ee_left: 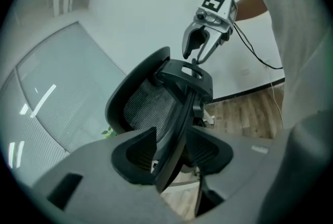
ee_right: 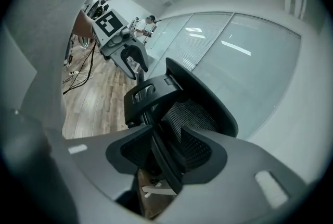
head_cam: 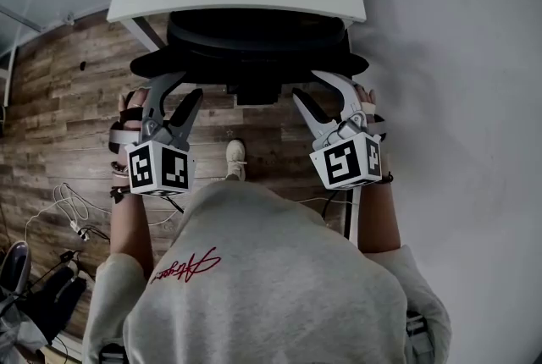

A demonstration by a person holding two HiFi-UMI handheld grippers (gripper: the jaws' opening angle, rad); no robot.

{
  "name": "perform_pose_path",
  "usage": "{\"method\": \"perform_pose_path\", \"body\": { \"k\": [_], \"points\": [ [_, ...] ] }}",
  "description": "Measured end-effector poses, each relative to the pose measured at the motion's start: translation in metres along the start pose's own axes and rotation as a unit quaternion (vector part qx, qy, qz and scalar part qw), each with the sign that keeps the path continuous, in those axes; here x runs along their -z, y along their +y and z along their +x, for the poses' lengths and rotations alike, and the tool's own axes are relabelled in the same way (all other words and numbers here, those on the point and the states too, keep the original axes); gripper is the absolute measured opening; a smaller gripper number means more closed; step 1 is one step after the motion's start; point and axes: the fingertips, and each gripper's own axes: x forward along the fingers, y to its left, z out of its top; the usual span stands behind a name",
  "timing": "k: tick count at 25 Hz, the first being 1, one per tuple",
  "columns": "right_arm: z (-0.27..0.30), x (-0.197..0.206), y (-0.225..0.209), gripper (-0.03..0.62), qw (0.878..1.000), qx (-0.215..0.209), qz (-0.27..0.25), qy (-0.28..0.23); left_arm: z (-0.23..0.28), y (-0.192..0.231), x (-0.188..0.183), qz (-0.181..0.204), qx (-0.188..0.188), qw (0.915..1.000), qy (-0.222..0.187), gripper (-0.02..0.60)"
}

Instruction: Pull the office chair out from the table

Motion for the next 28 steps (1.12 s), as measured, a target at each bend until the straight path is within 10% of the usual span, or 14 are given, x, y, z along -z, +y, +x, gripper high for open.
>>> {"method": "perform_pose_path", "body": {
  "k": [28],
  "points": [
    [0.049,0.03,0.012,0.19,0.986,-0.055,-0.116,0.101,0.048,-0.01,0.016,0.103,0.051,0.9913,0.064,0.204]
  ]
}}
